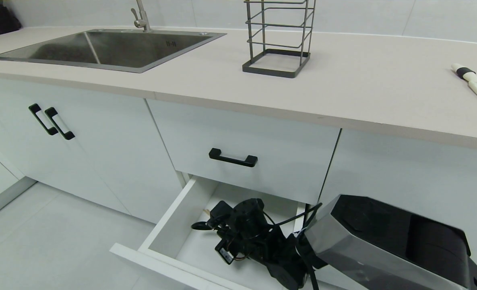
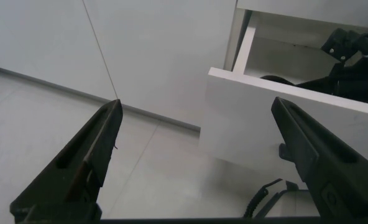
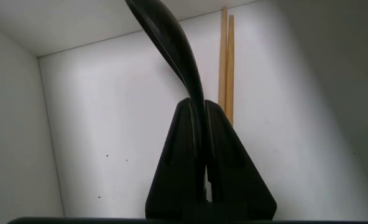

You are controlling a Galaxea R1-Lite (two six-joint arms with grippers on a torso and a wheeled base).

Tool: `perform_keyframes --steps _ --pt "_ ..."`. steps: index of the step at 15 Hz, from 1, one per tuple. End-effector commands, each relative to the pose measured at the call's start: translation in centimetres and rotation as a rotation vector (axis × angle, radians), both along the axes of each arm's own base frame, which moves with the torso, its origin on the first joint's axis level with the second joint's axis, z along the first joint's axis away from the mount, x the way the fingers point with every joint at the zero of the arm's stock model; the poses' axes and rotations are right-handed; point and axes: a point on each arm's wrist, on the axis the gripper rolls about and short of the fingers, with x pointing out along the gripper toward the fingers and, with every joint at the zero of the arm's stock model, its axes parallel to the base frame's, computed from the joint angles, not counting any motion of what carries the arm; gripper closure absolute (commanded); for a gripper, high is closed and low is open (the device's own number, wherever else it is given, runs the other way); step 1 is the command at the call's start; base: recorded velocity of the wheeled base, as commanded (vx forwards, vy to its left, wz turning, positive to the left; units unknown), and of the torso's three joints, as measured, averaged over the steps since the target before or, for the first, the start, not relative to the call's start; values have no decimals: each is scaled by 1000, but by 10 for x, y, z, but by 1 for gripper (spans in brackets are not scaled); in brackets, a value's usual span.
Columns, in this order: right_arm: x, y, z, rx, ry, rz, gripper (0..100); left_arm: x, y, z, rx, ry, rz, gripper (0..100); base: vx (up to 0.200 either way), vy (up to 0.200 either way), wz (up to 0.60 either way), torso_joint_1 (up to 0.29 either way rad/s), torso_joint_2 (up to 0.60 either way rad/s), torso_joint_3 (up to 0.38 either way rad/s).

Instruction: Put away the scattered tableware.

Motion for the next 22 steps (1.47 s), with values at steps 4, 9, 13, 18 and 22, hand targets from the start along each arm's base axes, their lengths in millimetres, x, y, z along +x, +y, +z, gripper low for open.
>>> perform_keyframes --steps 4,9,13,18,22 --pt "-1 0 -3 -7 5 5 100 0 0 0 -1 0 1 0 0 0 0 0 0 0" --pt "-2 -1 12 15 -17 6 0 0 0 0 -1 0 1 0 0 0 0 0 0 0" --pt "-19 -14 93 111 -117 43 0 0 0 0 -1 0 1 0 0 0 0 0 0 0" --pt "-102 -51 141 118 -113 208 0 0 0 0 -1 0 1 0 0 0 0 0 0 0" --pt "-134 -104 149 133 -108 203 0 0 0 0 -1 0 1 0 0 0 0 0 0 0"
